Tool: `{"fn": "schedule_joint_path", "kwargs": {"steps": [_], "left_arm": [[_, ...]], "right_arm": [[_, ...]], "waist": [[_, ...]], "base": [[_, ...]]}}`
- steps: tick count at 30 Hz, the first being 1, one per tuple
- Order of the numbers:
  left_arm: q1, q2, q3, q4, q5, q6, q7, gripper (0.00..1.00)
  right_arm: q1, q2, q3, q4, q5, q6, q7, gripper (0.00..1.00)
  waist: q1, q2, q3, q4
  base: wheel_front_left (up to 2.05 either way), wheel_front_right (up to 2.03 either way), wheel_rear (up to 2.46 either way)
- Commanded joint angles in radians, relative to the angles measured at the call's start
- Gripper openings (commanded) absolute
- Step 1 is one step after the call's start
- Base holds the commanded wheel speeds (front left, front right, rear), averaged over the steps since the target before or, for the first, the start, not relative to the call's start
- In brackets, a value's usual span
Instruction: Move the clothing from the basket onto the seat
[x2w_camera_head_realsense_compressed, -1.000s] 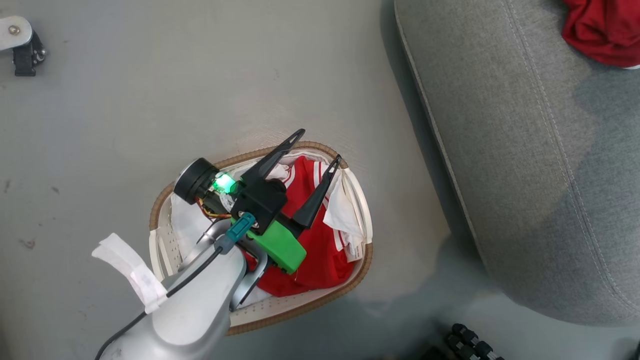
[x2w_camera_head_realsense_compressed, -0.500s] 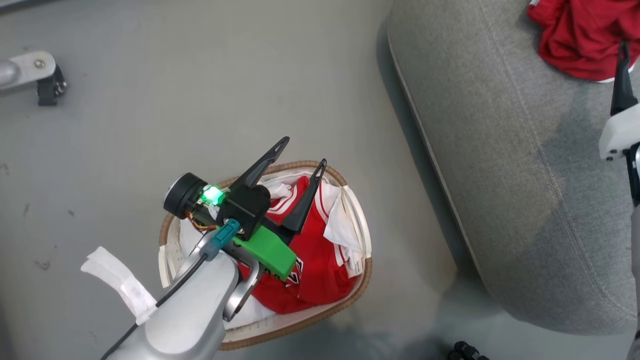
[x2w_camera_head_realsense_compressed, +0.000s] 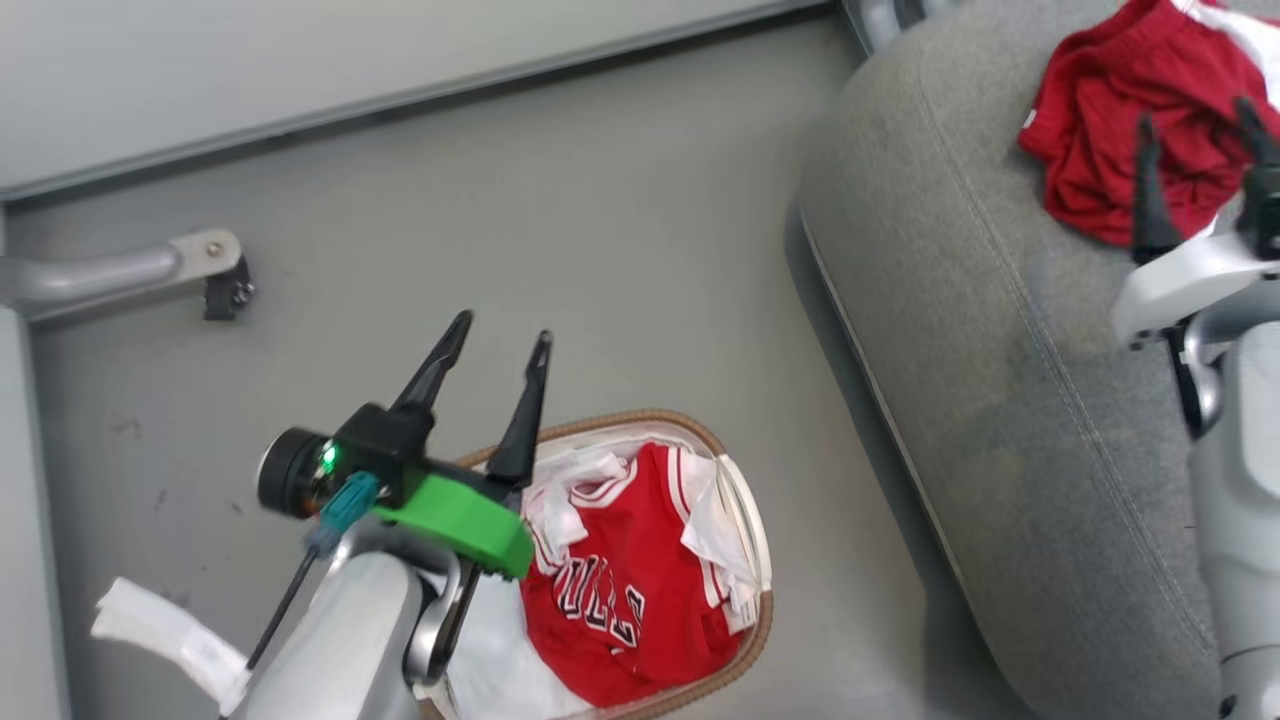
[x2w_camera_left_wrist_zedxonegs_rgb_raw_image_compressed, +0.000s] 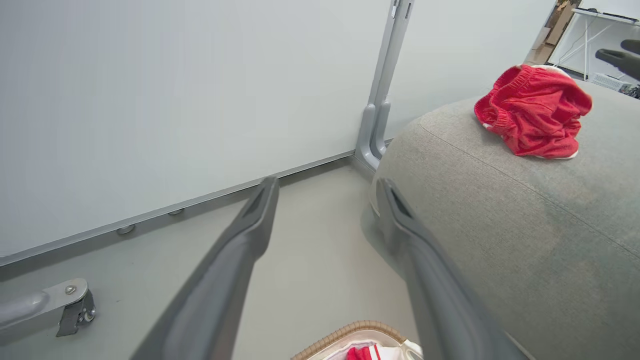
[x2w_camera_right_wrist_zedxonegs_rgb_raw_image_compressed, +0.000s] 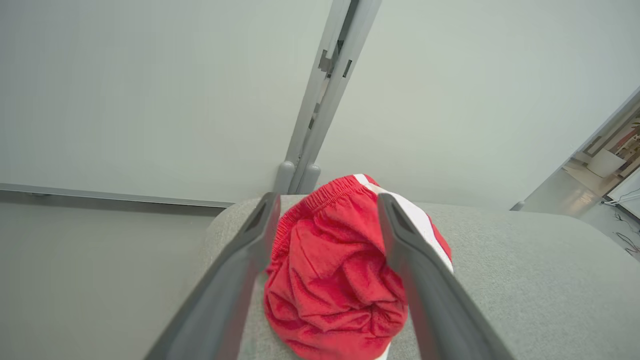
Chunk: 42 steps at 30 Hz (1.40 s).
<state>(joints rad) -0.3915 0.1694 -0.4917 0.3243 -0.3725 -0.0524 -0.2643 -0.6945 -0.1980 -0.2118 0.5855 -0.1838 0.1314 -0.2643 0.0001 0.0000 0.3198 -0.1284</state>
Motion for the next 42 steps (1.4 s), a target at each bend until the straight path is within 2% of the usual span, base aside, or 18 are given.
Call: {"fn": "schedule_joint_path", "kwargs": {"steps": [1, 7, 13, 17, 22, 32, 42], "left_arm": [[0.041, -0.004, 0.025, -0.004, -0.001, 0.009, 0.000, 1.00], [0.152, -0.028, 0.148, -0.014, 0.011, 0.020, 0.000, 1.00], [0.253, -0.059, 0.252, -0.025, 0.030, 0.010, 0.000, 1.00], [0.311, -0.077, 0.311, -0.031, 0.047, 0.007, 0.000, 1.00], [0.385, -0.093, 0.372, -0.035, 0.049, -0.002, 0.000, 1.00], [0.485, -0.112, 0.421, -0.041, 0.075, -0.026, 0.000, 1.00], [0.481, -0.118, 0.430, -0.022, 0.099, -0.041, 0.000, 1.00]], "right_arm": [[0.019, 0.014, 0.019, -0.006, 0.018, -0.001, 0.000, 1.00], [0.080, 0.075, 0.090, -0.031, 0.089, -0.001, 0.000, 1.00], [0.221, 0.130, 0.122, -0.093, 0.131, -0.001, 0.000, 1.00], [0.314, 0.144, 0.137, -0.141, 0.155, -0.001, 0.000, 1.00], [0.416, 0.145, 0.184, -0.178, 0.238, -0.001, 0.000, 1.00], [0.580, 0.146, 0.233, -0.231, 0.309, -0.001, 0.000, 1.00], [0.620, 0.146, 0.253, -0.240, 0.318, -0.001, 0.000, 1.00]], "waist": [[-0.0001, 0.0000, -0.098, 0.056], [-0.0001, 0.0000, -0.170, 0.097], [-0.0001, 0.0000, -0.221, 0.139], [-0.0001, 0.0000, -0.249, 0.154], [-0.0001, 0.0000, -0.295, 0.162], [-0.0001, 0.0000, -0.334, 0.172], [-0.0001, 0.0000, -0.344, 0.169]], "base": [[0.00, 0.00, 0.00], [0.00, 0.00, 0.00], [0.00, 0.00, 0.00], [0.00, 0.00, 0.00], [0.00, 0.00, 0.00], [0.00, 0.00, 0.00], [0.00, 0.00, 0.00]]}}
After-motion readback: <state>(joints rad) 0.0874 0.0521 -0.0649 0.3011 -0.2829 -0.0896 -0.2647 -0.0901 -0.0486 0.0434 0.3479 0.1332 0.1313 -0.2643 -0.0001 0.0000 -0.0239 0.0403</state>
